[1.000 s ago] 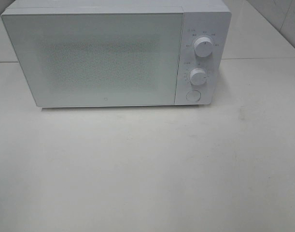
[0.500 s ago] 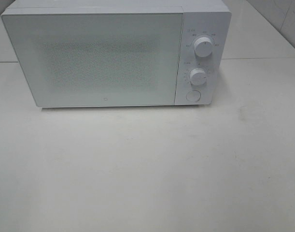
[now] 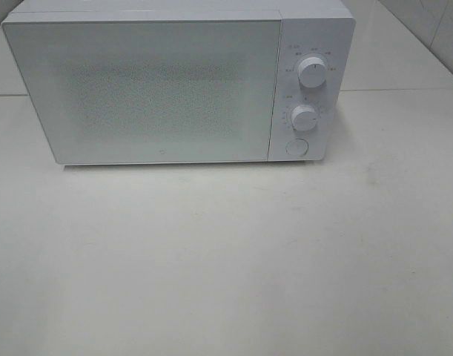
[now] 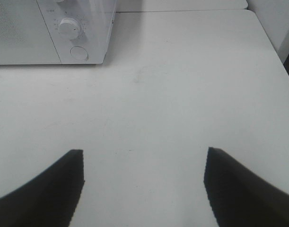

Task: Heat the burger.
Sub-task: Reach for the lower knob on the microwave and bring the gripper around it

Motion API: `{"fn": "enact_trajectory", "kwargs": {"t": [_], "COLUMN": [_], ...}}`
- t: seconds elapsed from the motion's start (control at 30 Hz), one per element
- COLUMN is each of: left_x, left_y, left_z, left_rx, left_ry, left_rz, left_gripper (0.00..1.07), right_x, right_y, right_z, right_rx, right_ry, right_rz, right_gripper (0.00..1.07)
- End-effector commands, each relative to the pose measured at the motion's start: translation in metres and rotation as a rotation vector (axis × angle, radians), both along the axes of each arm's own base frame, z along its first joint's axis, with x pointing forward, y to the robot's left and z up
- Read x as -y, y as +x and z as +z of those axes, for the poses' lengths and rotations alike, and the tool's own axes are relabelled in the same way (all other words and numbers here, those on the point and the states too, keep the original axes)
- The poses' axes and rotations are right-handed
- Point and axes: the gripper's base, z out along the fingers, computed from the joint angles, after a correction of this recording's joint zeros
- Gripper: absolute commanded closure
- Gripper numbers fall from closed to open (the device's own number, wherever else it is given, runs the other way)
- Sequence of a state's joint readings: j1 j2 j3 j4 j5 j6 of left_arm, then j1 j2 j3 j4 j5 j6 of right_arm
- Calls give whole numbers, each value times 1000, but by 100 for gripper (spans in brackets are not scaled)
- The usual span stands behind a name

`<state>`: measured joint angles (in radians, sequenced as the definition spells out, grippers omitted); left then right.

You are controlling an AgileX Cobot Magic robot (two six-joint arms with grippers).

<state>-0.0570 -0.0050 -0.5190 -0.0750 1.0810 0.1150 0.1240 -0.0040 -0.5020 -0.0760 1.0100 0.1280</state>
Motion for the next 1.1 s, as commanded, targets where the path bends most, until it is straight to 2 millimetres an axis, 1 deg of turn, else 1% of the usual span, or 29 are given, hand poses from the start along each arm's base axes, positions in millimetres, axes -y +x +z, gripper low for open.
{"fn": "enact_trajectory", "kwargs": {"t": [0.03, 0.6, 0.7, 0.73, 0.77, 0.83, 0.87, 0.97, 1.03, 1.07, 1.1], "left_x": [1, 1, 1, 1, 1, 1, 1, 1, 1, 1, 1], "left_y": [-2, -2, -2, -2, -2, -2, -2, -2, -2, -2, -2], "left_z": [0, 0, 0, 0, 0, 0, 0, 0, 0, 0, 0], "left_rx": [26, 24, 24, 24, 24, 24, 24, 24, 24, 24, 24], "left_ry": [-14, -14, -14, -14, -14, -14, -14, -14, -14, -14, -14], "left_rz": [-1, -1, -1, -1, -1, -1, -1, -1, -1, -1, -1], "left_gripper": [6, 6, 6, 6, 6, 6, 6, 6, 6, 6, 6], "right_x": [0, 0, 0, -1, -1, -1, -2, -3, -4, -4, -5], "right_y": [-3, -3, -3, -2, 2, 4, 10, 13, 24, 24, 31], "right_z": [0, 0, 5, 10, 14, 15, 18, 19, 24, 24, 27], "right_rx": [34, 35, 46, 52, 48, 47, 49, 53, 74, 74, 87], "right_ry": [4, 1, 5, 13, 12, 11, 10, 9, 10, 10, 7], "right_rz": [-7, -8, -5, 0, 0, 1, 3, 3, 7, 7, 9], "right_gripper": [36, 36, 36, 36, 36, 36, 36, 36, 36, 36, 36]}}
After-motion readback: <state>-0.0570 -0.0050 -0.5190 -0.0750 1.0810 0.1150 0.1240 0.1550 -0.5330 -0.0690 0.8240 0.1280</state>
